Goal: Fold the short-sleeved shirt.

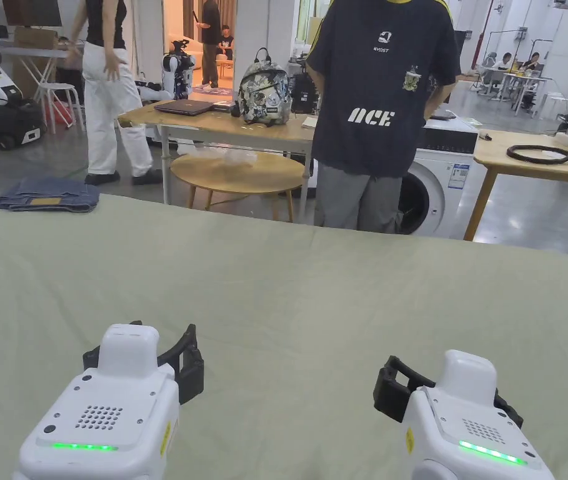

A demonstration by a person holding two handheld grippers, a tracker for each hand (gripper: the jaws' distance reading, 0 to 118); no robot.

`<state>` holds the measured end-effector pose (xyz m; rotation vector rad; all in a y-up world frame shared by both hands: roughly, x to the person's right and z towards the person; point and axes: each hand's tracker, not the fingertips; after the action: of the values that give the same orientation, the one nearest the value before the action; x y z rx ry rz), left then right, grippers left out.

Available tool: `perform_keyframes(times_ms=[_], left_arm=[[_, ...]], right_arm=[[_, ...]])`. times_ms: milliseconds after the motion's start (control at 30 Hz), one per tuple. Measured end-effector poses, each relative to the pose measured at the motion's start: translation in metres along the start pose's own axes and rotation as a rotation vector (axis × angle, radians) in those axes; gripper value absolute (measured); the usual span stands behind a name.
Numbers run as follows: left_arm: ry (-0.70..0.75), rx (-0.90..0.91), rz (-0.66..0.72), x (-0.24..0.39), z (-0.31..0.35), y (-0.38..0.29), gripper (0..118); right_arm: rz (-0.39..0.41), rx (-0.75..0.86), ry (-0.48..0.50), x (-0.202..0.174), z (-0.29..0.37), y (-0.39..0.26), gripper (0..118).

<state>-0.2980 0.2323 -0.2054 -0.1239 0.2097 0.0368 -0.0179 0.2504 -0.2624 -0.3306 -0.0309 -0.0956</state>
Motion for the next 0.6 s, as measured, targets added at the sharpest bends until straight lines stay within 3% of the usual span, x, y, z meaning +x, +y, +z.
perform_keyframes(times_ms=[367, 600], left_arm=[[-0.01, 0.025, 0.013, -0.0027, 0.0, 0.0027, 57], [-0.003, 0.015, 0.025, -0.005, -0.0023, 0.0019, 57]], right_arm=[[0.014, 0.024, 0.026, -0.0024, 0.0014, 0.0016, 100], [0.084, 0.039, -0.014, -0.0053, -0.0007, 0.0014, 100]])
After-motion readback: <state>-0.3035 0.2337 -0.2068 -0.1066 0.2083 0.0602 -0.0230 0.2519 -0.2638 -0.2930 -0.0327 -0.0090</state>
